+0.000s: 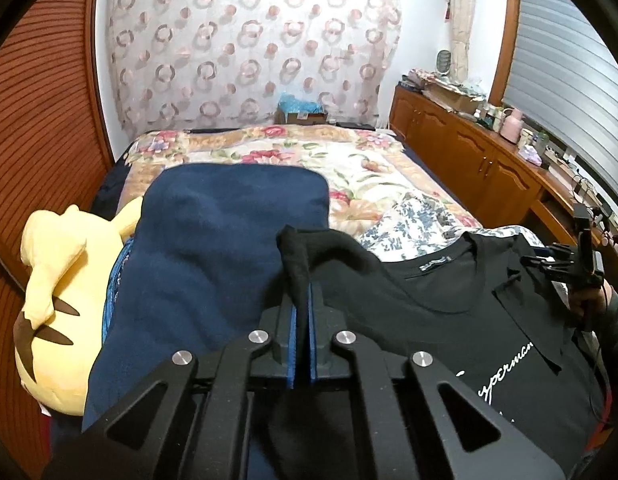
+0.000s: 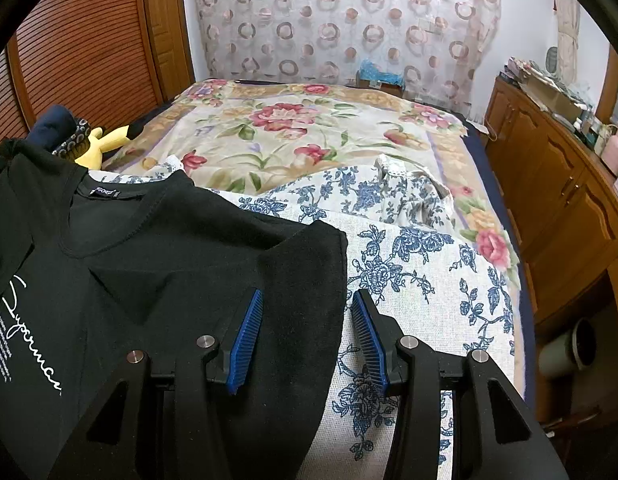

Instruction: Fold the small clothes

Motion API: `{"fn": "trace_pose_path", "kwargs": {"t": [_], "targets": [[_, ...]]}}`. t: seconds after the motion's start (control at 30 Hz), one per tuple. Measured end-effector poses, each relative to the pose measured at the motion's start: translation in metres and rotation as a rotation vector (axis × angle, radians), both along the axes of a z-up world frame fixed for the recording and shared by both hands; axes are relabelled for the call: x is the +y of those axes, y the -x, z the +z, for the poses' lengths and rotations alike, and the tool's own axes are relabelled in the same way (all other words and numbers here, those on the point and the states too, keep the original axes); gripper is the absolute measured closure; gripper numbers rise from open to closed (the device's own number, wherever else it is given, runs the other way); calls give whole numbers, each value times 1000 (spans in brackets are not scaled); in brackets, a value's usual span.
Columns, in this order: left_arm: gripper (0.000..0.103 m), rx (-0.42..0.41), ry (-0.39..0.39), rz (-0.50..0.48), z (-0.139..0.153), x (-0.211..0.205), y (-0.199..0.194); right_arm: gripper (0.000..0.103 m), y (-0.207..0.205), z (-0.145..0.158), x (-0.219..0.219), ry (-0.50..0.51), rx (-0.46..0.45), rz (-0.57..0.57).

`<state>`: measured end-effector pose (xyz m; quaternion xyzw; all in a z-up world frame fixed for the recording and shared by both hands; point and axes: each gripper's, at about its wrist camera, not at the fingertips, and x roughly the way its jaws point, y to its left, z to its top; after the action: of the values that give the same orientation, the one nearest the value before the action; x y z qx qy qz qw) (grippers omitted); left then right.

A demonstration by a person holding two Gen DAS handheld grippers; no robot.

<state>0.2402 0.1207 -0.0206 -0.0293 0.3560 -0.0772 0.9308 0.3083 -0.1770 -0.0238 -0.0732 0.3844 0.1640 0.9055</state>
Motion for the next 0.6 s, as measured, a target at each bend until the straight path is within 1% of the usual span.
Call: {"fn": "trace_pose_path", "kwargs": {"t": [0.03, 0.07, 0.1, 0.13, 0.17, 0.2, 0.27, 0.5, 0.6], "targets": [[99, -8, 4, 0, 2, -1, 3, 63, 1, 0, 0, -7, 1, 12], [99, -18, 10, -3, 5, -3, 7, 73, 2, 1, 1, -13, 1, 31], [99, -25, 13, -4, 7, -5, 9, 77, 3, 1, 3, -14, 2, 45], [99, -35, 15, -7, 10, -7, 14, 90, 3, 1, 4, -15, 8, 56], [99, -42, 16, -10, 11, -9, 18, 97, 4, 2, 6, -17, 20, 72], [99, -48, 17, -13, 13, -10, 22, 97, 5, 4, 9, 4, 19, 73], [99, -67, 13, -19, 19, -14, 32, 98, 11, 11, 11, 55, -25, 37], [99, -121, 12, -41, 36, -25, 69, 98, 55, 56, 4, -11, -148, 31], [99, -148, 11, -51, 40, -31, 87, 98, 79, 67, 0, -23, -186, 36]]}}
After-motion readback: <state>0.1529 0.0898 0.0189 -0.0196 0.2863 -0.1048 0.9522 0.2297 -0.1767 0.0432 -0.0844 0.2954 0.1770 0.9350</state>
